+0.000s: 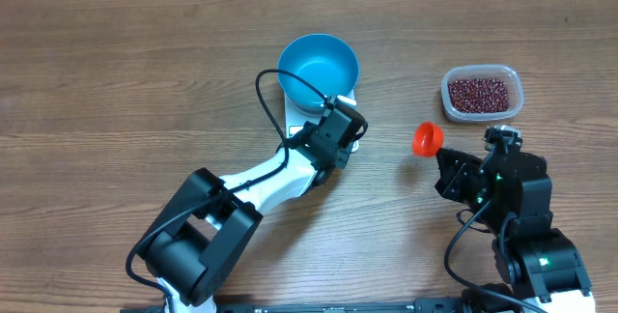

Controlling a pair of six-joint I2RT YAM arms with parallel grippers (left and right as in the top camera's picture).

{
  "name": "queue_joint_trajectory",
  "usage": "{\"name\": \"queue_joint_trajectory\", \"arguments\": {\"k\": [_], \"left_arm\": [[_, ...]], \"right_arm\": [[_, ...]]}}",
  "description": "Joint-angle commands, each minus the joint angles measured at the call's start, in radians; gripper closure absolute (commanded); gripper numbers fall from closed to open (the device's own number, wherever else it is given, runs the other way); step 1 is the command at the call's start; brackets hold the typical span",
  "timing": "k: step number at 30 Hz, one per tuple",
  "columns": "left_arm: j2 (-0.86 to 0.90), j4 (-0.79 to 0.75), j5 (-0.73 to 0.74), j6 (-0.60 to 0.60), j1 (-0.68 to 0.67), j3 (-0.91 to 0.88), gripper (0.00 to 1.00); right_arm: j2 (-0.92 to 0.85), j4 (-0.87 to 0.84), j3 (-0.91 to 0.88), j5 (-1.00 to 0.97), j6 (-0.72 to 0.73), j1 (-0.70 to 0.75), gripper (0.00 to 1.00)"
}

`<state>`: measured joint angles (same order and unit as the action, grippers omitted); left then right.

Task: Scoop item into bowl and weigh 150g on scale

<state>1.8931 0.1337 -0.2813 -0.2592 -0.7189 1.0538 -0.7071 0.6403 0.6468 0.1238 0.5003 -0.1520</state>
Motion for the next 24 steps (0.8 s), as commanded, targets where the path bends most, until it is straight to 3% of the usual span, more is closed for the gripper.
{"name": "queue_joint_trajectory", "arguments": {"k": [1,24], "left_arm": [[0.016,-0.004,-0.013,-0.011,0.005,-0.003,0.96],[0.016,-0.003,-0.014,-0.019,0.006,-0.006,0.96]], "right_arm": [[0.003,-0.01,0.029,-0.011,-0.005,-0.003,0.96],[0.003,-0.01,0.029,-0.011,-0.005,-0.003,0.96]]}}
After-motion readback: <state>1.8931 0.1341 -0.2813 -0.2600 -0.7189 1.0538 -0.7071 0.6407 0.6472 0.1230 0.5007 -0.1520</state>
